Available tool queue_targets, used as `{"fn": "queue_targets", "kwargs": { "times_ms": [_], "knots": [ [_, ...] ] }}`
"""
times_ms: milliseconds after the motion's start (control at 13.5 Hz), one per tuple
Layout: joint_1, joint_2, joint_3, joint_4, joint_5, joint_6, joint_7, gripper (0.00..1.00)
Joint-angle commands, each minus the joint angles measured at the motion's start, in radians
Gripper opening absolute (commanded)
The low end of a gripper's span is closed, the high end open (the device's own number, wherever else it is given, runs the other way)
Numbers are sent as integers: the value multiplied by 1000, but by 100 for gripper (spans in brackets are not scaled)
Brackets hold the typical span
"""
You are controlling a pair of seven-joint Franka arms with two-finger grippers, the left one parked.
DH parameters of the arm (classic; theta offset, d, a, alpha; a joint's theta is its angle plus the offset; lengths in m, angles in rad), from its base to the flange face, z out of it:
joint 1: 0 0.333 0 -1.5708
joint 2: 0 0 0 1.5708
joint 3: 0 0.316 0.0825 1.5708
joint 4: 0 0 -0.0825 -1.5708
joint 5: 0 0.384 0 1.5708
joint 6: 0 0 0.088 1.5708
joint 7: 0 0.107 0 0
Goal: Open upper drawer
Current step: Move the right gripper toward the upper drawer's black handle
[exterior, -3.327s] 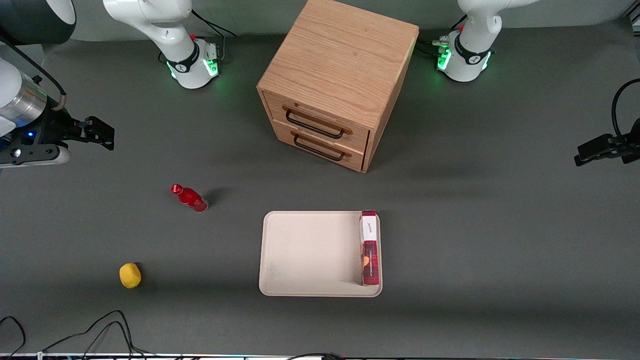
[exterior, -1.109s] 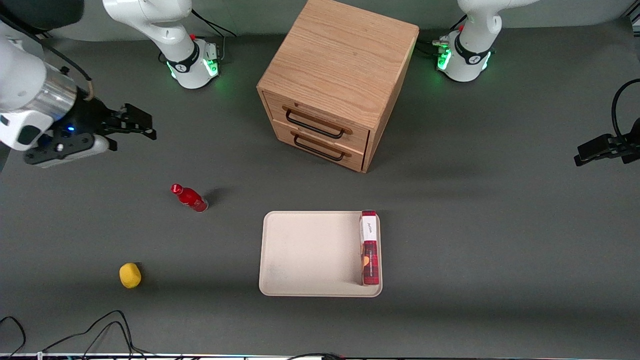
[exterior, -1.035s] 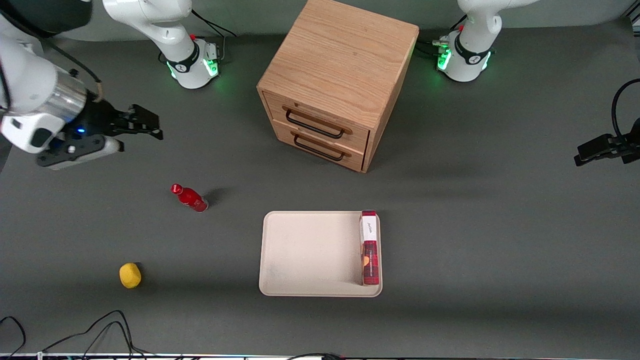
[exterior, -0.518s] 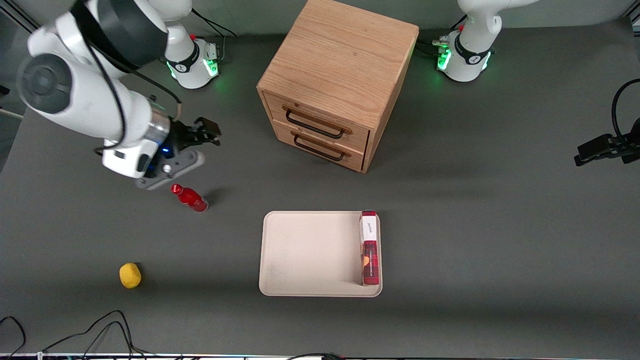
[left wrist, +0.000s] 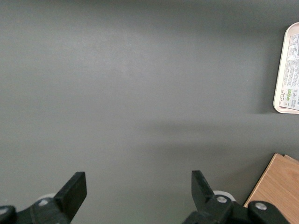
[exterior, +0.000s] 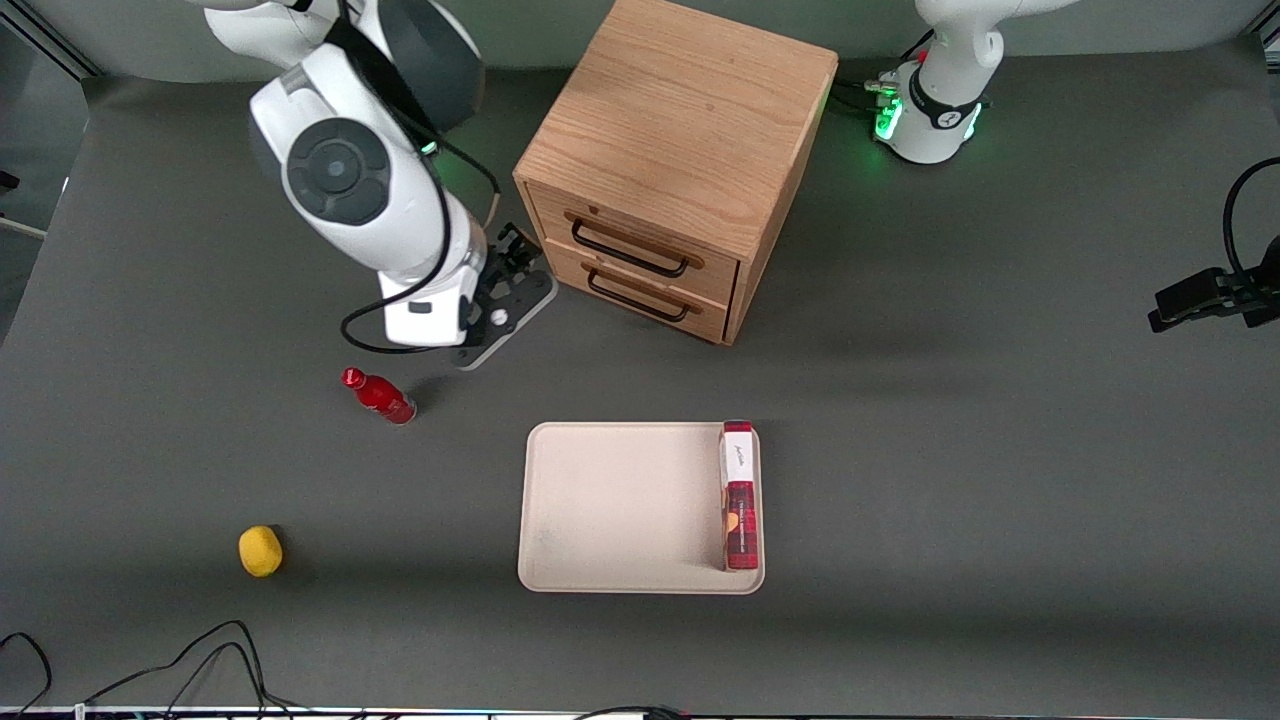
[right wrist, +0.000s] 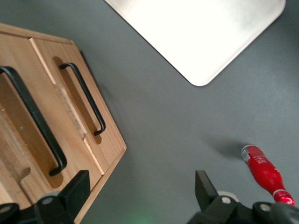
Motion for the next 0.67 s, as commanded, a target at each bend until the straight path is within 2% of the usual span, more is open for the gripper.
{"fn": "queue_targets", "kwargs": {
  "times_ms": [0, 296, 591],
  "knots": [
    [41, 27, -5, 35, -31, -2, -132, 100],
    [51, 58, 3, 44, -24, 13, -149, 100],
    [55, 90, 10, 56, 18, 54, -134, 100]
  ]
}}
